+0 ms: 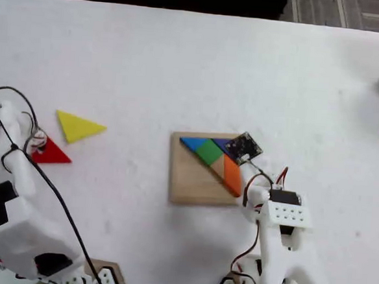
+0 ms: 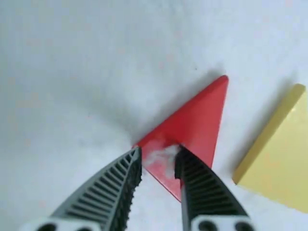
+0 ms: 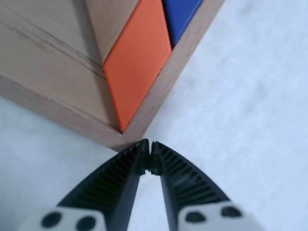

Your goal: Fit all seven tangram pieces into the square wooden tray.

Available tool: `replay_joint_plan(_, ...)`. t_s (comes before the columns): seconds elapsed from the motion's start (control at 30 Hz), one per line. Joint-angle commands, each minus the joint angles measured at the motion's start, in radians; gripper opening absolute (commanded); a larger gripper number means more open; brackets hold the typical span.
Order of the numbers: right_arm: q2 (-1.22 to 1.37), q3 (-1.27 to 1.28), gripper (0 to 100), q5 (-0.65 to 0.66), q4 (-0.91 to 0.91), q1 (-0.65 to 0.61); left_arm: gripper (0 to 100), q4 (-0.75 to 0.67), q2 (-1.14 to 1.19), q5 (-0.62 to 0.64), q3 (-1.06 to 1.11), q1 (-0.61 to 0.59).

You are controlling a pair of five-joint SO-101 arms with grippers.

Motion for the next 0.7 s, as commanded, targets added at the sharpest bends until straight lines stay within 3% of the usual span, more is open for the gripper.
replay_joint_plan(0.0, -0.021, -0.002, 2.0, 0.014, 0.013, -0.015, 16, 0.006, -0.010, -0.087, -0.017, 0.024)
replay_joint_plan(0.23, -0.021, -0.002, 2.0, 0.014, 0.013, -0.015, 35, 0.003, -0.216, -0.080, 0.089, 0.021)
replay_joint_plan(0.4, -0.021, -0.002, 2.0, 0.014, 0.013, -0.015, 30, -0.072, -0.255, -0.069, 0.172, -0.021)
replay_joint_plan(0.67, -0.021, -0.002, 2.0, 0.014, 0.013, -0.015, 28, -0.066, -0.039, -0.044, 0.069, -0.035)
